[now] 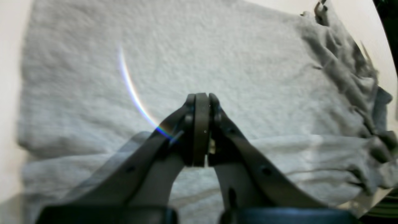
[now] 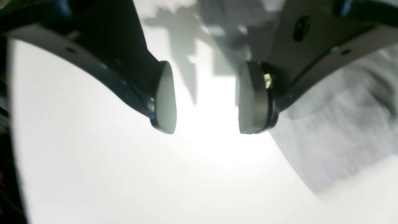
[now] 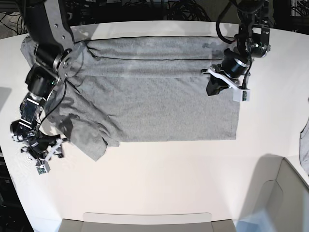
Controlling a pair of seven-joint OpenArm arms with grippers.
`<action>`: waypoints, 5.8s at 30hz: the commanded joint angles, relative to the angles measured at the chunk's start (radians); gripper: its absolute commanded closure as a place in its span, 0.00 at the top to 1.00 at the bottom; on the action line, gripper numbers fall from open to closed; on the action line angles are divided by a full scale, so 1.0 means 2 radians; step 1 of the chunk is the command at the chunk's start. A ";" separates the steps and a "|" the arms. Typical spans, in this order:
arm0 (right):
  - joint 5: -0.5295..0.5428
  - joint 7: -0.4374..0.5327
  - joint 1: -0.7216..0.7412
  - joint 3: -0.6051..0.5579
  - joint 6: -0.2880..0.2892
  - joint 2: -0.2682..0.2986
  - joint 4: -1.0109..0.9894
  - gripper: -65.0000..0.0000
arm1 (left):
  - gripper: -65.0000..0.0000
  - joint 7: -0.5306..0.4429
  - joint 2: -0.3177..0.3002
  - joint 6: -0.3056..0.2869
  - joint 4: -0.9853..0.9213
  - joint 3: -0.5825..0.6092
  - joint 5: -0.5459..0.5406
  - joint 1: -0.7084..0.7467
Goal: Fold the T-shirt properly
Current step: 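Reach both grippers down to the hem corners of the shirt, then grasp the hem corners with both grippers and lift them, then fold the held hem over the shirt toward the folded shoulder edge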
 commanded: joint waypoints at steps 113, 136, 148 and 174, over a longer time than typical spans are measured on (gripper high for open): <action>-0.015 0.181 0.058 -0.126 -0.057 -0.005 -0.193 0.00 | 0.00 -0.064 -0.073 -0.209 -0.647 0.072 -0.002 -0.449; 0.070 0.084 -0.041 -0.125 -0.021 -0.003 -0.002 0.00 | 0.00 0.029 -0.086 -0.107 -0.381 0.000 -0.003 -0.313; 0.070 0.040 -0.106 -0.125 -0.010 -0.005 0.094 0.00 | 0.00 0.043 -0.084 -0.107 -0.349 -0.013 -0.004 -0.267; 0.096 -0.071 -0.225 -0.099 0.006 -0.006 0.308 0.00 | 0.00 0.114 -0.083 -0.107 -0.188 -0.071 -0.004 -0.155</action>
